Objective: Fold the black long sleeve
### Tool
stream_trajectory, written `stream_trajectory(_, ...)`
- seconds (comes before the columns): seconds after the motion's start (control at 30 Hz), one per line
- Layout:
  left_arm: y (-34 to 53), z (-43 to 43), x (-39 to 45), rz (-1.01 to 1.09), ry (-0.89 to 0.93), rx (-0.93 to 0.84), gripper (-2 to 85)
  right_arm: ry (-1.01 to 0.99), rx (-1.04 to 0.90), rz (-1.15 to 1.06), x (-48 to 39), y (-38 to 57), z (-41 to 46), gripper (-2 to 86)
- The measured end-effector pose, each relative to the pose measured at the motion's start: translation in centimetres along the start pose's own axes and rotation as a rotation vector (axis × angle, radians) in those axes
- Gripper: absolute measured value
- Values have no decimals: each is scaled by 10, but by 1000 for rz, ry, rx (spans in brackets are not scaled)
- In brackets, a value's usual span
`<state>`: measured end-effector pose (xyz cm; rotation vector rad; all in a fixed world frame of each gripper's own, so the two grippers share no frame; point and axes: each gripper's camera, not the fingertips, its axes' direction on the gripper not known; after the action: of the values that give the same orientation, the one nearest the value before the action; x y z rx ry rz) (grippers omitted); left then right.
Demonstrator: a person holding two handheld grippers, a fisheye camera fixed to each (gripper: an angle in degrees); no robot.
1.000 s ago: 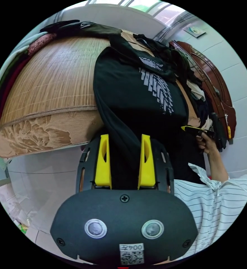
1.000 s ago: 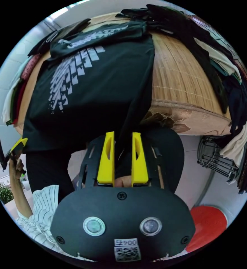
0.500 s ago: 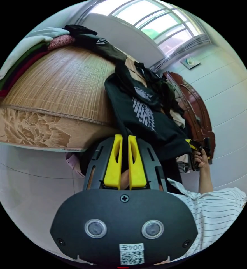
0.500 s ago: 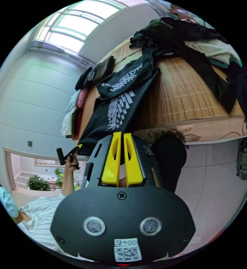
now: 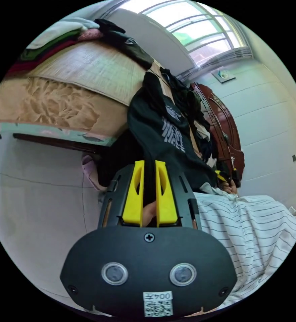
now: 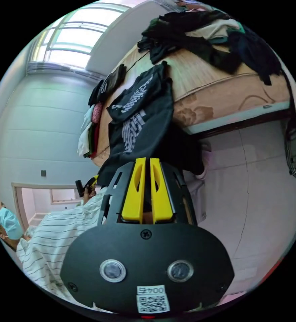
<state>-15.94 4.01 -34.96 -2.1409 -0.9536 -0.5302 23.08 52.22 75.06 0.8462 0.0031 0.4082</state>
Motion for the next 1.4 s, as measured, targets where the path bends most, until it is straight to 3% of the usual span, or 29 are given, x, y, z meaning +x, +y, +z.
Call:
stream_trajectory(0.13,-2,-72,11,-4,-115,210,18,299,210,-117,-40,8,3,46)
stream_trajectory(0.27,-64,-100,79,201,-222,366,11,531,202,-427,-120,-37,68,23)
stream_trajectory(0.4,-142,-52,118,240,-299,270,5,724,153,-616,-159,-92,169,-2)
stream_trajectory(0.53,-215,6,123,154,-164,173,4,889,15,-635,-146,-155,287,-5)
stream_trajectory(0.6,-236,17,118,69,-132,178,5,857,-129,-565,-121,-176,325,-3)
stream_trajectory(0.73,-270,10,107,-45,-101,249,15,712,-187,-544,-118,-201,326,4)
stream_trajectory(0.87,-299,-7,104,-59,-71,280,47,568,-44,-670,-184,-233,304,72)
stream_trajectory(0.97,-317,-20,101,-89,-28,265,83,494,-44,-792,-248,-265,326,138)
stream_trajectory(1.17,-360,-59,93,-180,-4,237,143,562,-178,-982,-343,-332,442,157)
stream_trajectory(1.33,-400,-83,85,-289,107,129,133,647,-260,-988,-358,-372,516,157)
stream_trajectory(1.4,-416,-96,93,-269,65,86,125,644,-312,-948,-352,-386,533,148)
